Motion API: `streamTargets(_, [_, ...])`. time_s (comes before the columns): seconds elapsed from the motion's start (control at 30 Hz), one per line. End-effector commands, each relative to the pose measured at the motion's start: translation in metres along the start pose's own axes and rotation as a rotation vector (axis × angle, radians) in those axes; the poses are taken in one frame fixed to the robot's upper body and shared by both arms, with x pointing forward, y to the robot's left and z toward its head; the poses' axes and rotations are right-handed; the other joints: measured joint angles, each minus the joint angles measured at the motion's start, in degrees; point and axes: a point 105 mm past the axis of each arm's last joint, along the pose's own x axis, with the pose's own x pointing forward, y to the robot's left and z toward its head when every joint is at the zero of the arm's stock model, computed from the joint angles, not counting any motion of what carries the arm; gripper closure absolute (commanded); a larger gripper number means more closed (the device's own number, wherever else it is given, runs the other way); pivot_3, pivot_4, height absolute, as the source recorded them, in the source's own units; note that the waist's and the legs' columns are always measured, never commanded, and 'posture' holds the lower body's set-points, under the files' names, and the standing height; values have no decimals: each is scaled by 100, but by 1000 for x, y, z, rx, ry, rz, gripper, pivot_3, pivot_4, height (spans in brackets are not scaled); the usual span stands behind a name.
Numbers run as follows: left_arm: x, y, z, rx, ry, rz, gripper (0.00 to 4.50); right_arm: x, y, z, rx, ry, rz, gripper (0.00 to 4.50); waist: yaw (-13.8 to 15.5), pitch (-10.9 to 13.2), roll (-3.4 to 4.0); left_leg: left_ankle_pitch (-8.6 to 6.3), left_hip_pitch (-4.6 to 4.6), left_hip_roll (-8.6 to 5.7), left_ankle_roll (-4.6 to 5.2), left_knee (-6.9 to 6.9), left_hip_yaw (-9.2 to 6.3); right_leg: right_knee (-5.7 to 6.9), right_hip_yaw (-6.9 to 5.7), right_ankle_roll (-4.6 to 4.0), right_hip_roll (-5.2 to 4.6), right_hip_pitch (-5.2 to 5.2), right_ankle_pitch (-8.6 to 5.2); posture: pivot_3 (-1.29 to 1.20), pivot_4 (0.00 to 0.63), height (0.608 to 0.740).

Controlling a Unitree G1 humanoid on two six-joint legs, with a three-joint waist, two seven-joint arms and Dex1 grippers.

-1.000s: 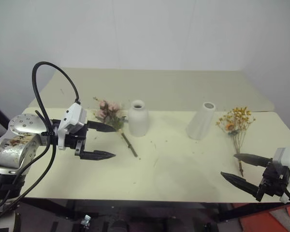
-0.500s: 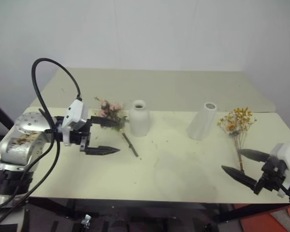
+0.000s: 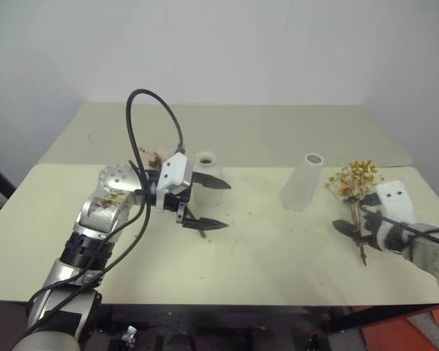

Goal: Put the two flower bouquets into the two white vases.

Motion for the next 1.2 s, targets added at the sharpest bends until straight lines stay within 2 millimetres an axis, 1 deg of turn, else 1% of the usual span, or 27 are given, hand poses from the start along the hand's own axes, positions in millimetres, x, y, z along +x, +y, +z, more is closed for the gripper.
streamTargets(0.03, [-2, 4, 7, 50, -6, 23, 0, 3, -13, 4, 8, 10, -80, 53, -6, 0, 0, 0, -1, 0, 0, 0, 0, 0, 0, 2, 0, -1, -1, 0, 150, 740])
streamTargets(0.2, [-6, -1, 3, 44, 3, 38, 0, 19, -28, -1, 35, 41, -160, 53, -30, 0, 0, 0, -1, 0, 0, -1, 1, -2, 0, 2, -1, 0, -1, 0, 150, 740])
streamTargets(0.3, [-11, -2, 5, 41, 3, 59, 0, 27, -32, -1, 76, 56, -148, 53, -57, 1, 3, 0, 1, 1, 0, -1, 1, 1, 1, 3, 1, -2, -1, 0, 150, 740])
streamTargets(0.4, [-13, -5, 2, 38, 18, 71, 0, 36, -36, 0, 139, 61, -127, 53, -71, 1, 3, 0, 4, 2, 0, -1, 1, 1, 2, 3, 2, -1, -1, 0, 150, 740])
streamTargets(0.5, [-14, -7, 1, 36, 22, 72, 0, 39, -38, 6, 208, 33, -85, 645, -62, 1, 3, 0, 4, 1, 0, -2, 1, 1, 2, 3, 2, 0, -1, 0, 150, 740])
streamTargets(0.7, [-15, -7, 4, 32, 0, 83, 0, 43, -41, 5, 224, 57, -86, 2794, -49, 2, 3, 0, 1, 0, 0, -1, 1, 0, 0, 0, 0, 0, 1, 0, 150, 740])
streamTargets(0.73, [-14, -7, 4, 34, 1, 84, 0, 43, -41, 5, 227, 58, -86, 3230, -50, 2, 3, 0, 2, 0, 0, -1, 1, 0, 0, 2, 0, 0, 1, 0, 150, 740])
streamTargets(0.77, [-14, -7, 4, 34, 2, 85, 0, 44, -41, 5, 226, 59, -85, 3480, -50, 2, 3, 0, 3, 1, 0, -1, 1, 1, 0, 2, 1, 0, 0, 0, 150, 740])
streamTargets(0.8, [-14, -7, 3, 34, 3, 85, 0, 44, -40, 5, 222, 61, -83, 3884, -52, 2, 3, 0, 3, 1, 0, -1, 1, 1, 0, 2, 2, 0, 0, 0, 150, 740])
streamTargets(0.87, [-15, -8, 3, 32, 5, 83, 0, 44, -39, 2, 204, 72, -85, 4460, -63, 2, 3, 0, 3, 1, 0, -2, 1, 1, 1, 2, 2, 0, 0, 0, 150, 740])
streamTargets(1.0, [-17, -7, 1, 30, 12, 86, 0, 43, -40, 0, 205, 74, -96, 4460, -58, 2, 3, 0, 3, 1, 0, -2, 1, 1, 1, 2, 2, 0, 0, 0, 150, 740])
streamTargets(1.07, [-17, -6, 1, 30, 17, 87, 0, 42, -43, 6, 193, 30, -130, 4460, -56, 2, 3, 0, 3, 1, 0, -1, 1, 1, 1, 3, 2, 0, 0, 0, 150, 740])
streamTargets(1.17, [-17, -5, 1, 33, 23, 89, 0, 32, -53, 35, 107, -174, -268, 4460, -62, 2, 4, 0, 2, 1, 0, -2, 1, 1, 1, 7, 2, -2, -3, 0, 150, 740])
streamTargets(1.2, [-17, -5, 1, 34, 23, 89, 0, 25, -57, 51, 110, -277, -320, 4460, -67, 2, 5, 0, 0, 1, 0, -3, 1, 0, 1, 9, 2, -4, -4, 0, 150, 740])
